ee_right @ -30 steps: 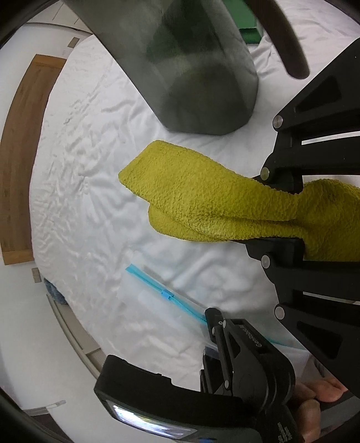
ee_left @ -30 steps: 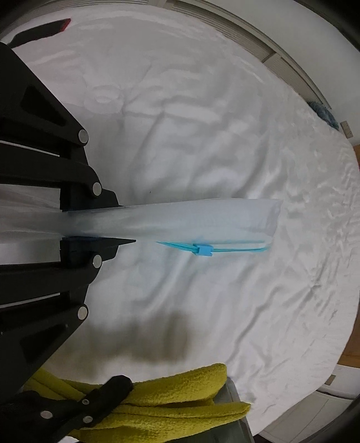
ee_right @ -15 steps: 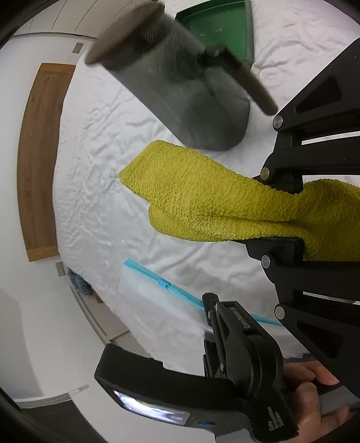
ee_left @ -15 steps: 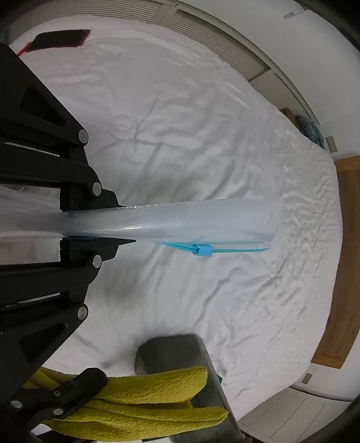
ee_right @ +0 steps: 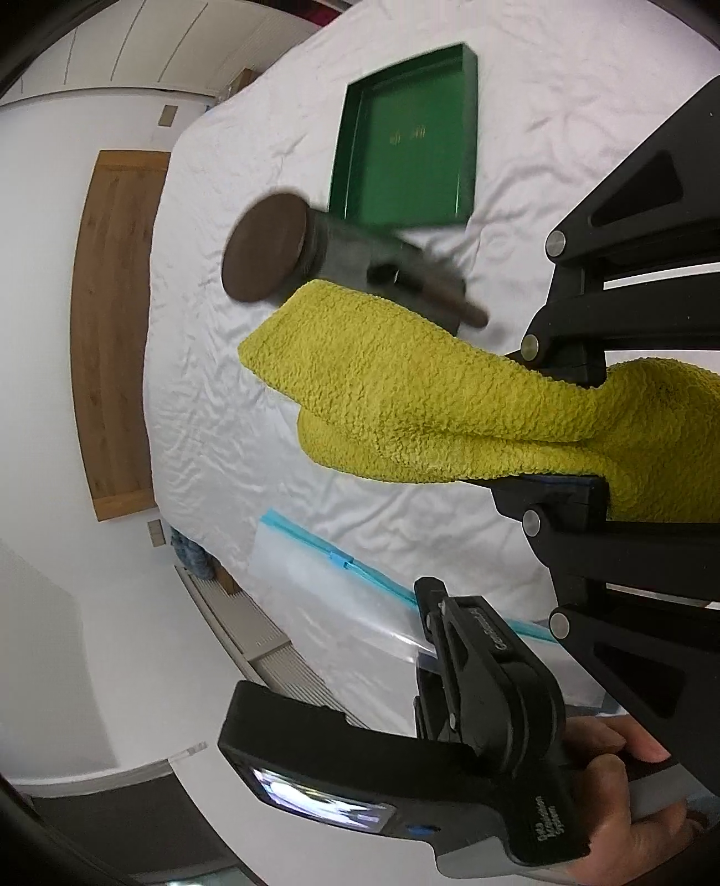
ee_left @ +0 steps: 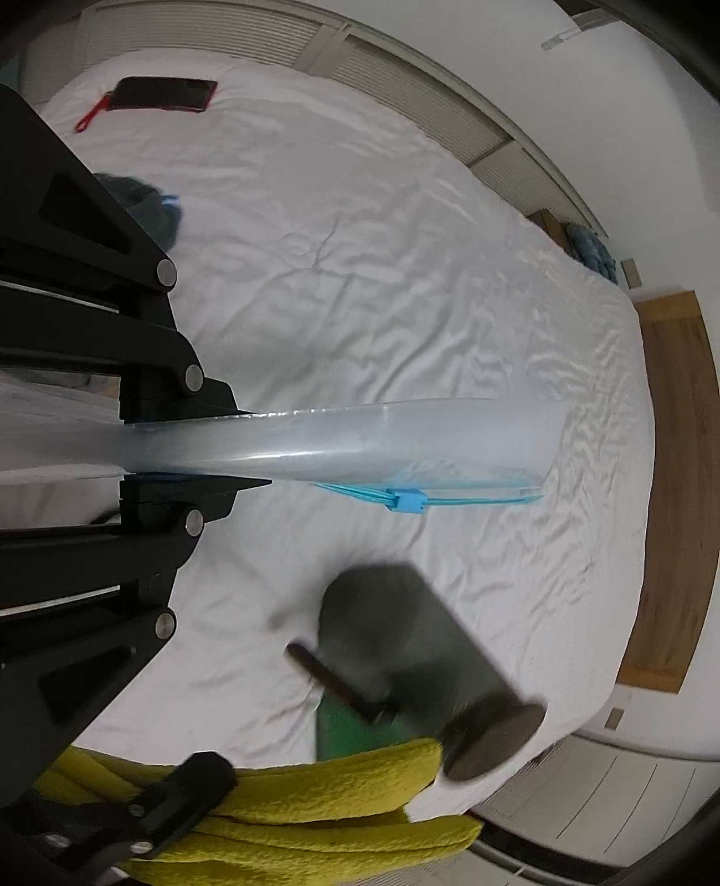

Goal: Organize soft objects
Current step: 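Carry the bag and towel over the green tray with both tools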

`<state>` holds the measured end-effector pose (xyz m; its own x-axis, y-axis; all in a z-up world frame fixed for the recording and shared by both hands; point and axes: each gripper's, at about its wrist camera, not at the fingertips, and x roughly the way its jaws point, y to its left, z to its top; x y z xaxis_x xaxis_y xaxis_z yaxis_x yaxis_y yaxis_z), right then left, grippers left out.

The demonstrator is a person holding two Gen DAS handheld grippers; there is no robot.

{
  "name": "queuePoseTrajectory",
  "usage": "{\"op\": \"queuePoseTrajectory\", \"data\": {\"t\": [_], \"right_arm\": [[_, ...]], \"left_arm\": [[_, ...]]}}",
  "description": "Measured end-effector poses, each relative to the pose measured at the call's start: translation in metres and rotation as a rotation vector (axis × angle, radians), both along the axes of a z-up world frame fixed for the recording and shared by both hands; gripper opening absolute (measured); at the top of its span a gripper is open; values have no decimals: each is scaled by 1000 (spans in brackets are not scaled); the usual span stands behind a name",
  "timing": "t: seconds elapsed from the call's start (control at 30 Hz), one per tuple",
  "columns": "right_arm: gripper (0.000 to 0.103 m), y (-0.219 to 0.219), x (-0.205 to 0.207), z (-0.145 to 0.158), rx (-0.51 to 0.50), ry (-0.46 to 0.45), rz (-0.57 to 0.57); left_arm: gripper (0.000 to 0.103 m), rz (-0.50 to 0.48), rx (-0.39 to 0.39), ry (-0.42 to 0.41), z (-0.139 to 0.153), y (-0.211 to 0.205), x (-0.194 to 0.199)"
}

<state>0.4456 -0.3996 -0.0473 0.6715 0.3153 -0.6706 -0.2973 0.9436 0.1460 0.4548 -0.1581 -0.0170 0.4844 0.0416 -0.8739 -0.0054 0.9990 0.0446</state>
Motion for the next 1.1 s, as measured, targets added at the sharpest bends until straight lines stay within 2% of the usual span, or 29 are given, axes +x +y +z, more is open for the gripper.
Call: {"op": "queuePoseTrajectory", "data": {"t": [0.13,0.4,0.63,0.87,1.1], "right_arm": [[18,-34,-27,12,-42,-16,9],[18,-106,-73,37,-63,-13,-8],[18,-159,-100,48,-85,6,-36],[18,-193,-100,53,-100,58,-80],[18,-228,-88,67,-166,88,-169]], "left_arm": [[9,-25,-14,14,10,-30,-24],[9,-87,-23,42,23,-93,-66],[9,-121,-68,82,26,-143,-83],[9,-285,-111,146,20,-213,-93],[10,-330,-187,157,13,-266,-69]]}}
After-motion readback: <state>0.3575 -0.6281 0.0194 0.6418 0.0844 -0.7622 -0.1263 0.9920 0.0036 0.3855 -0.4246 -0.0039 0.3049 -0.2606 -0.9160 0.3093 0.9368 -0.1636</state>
